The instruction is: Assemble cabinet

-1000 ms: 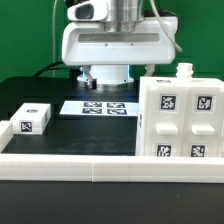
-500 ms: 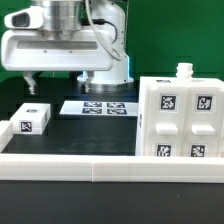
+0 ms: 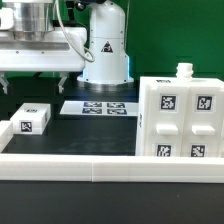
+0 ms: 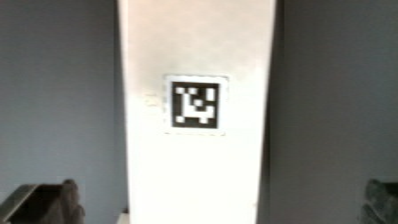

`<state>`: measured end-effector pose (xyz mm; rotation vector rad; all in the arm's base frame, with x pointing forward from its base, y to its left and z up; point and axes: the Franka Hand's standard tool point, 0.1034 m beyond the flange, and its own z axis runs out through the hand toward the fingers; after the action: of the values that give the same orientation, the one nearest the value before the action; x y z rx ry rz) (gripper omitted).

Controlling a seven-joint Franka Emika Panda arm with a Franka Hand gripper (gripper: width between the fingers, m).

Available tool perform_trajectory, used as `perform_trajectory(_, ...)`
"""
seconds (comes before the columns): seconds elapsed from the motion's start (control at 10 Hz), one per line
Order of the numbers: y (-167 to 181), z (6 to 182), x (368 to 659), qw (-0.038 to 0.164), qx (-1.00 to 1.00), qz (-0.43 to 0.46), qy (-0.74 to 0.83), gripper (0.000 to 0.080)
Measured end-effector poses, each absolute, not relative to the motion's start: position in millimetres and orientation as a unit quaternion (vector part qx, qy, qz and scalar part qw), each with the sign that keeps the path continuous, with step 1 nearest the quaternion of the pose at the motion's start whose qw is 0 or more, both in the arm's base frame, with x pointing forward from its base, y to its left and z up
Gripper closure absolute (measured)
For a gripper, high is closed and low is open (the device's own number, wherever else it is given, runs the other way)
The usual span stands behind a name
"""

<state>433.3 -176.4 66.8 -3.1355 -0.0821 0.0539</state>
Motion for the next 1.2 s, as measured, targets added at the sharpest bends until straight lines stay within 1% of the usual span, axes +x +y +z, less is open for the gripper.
perform_trajectory(0.1, -175.7, 65.9, 433.0, 0.002, -0.999, 0.017, -0.027, 0.0002)
perform_trajectory(0.2, -174.9, 60.3, 433.0, -0.003, -0.999, 0.013, -0.033, 0.0002)
perform_trajectory(0.3, -176.0, 53.4, 429.3, -0.003, -0.999, 0.019, -0.037, 0.0002)
perform_trajectory(0.7, -177.1, 35.7, 423.7, -0.008, -0.999, 0.026, -0.04, 0.0002)
perform_trajectory(1.0, -178.7, 16.1, 415.4, -0.013, -0.998, 0.035, -0.042, 0.0002)
perform_trajectory(1.1, -177.5, 12.2, 413.4, -0.013, -0.998, 0.038, -0.043, 0.0002)
perform_trajectory(1.2, -175.9, 12.3, 414.3, -0.013, -0.998, 0.038, -0.045, 0.0002)
